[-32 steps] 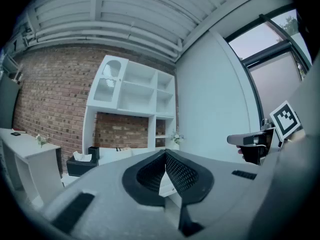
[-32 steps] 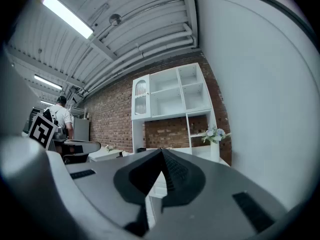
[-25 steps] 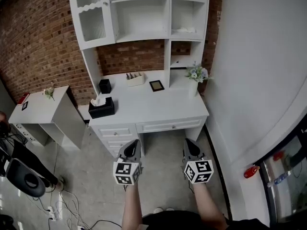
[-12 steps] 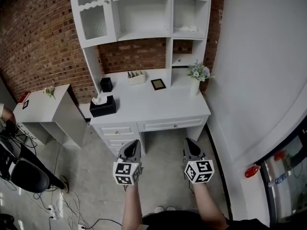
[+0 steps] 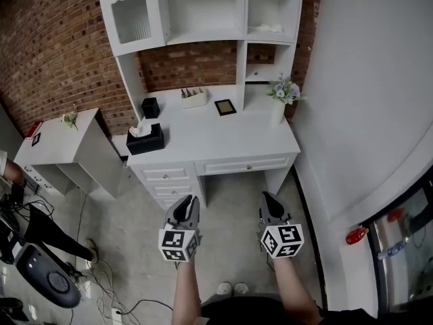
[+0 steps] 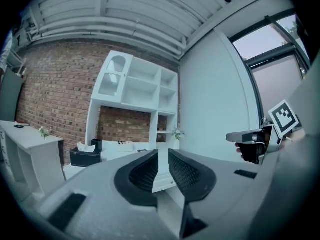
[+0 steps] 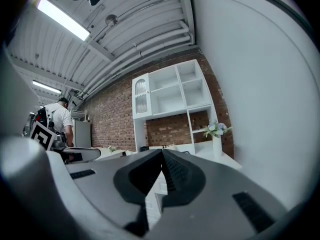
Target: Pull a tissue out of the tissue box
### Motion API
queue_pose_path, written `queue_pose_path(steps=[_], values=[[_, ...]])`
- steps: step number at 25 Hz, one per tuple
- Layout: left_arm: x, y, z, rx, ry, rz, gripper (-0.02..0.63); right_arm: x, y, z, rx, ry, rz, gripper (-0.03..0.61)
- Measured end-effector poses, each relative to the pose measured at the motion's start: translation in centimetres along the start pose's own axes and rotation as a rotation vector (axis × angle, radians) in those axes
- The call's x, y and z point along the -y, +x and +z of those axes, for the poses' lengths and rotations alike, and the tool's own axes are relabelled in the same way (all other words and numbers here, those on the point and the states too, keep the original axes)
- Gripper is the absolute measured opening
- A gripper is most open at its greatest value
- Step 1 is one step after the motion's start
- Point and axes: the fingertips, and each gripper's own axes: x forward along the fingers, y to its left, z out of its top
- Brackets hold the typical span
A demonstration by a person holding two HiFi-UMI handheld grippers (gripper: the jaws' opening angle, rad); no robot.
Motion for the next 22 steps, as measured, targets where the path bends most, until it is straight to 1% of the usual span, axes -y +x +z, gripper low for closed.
queue_pose_path(steps=[2,3,4,7,14,18,22], values=[[-0.2,-0.3,-0.3,0.0,-0.014,0.011,0.102,-0.1,-0.2,-0.2,-0.002,0.008,-0.001,-0.002],[-0.4,-0.6,-0.5,-0.001,-0.018,0.019,0.133,-0.1,-0.3,-0.3,-0.003,0.012,-0.002,-0.002],[-0.5,-0.8,-0.5,0.0,-0.021,0.027,0.154,-0.1,-0.4,-0.3,-0.004,0.015,-0.002,-0.002],[-0.9,-1.5,-0.6,0.003,-0.03,0.04,0.183,-0.3,-0.5,-0.4,-0.005,0.024,-0.005,-0.002],[-2.4,-2.4,-0.1,0.017,-0.03,0.049,0.196,-1.6,0.2,0.1,0.004,0.018,0.0,-0.002],[-3.9,-3.0,0.9,0.047,-0.03,0.059,0.198,-2.8,0.2,0.8,0.031,0.016,0.003,-0.002],[-5.1,-3.5,1.4,0.059,-0.019,0.069,0.198,-3.3,0.0,1.2,0.057,0.009,0.0,-0.002]])
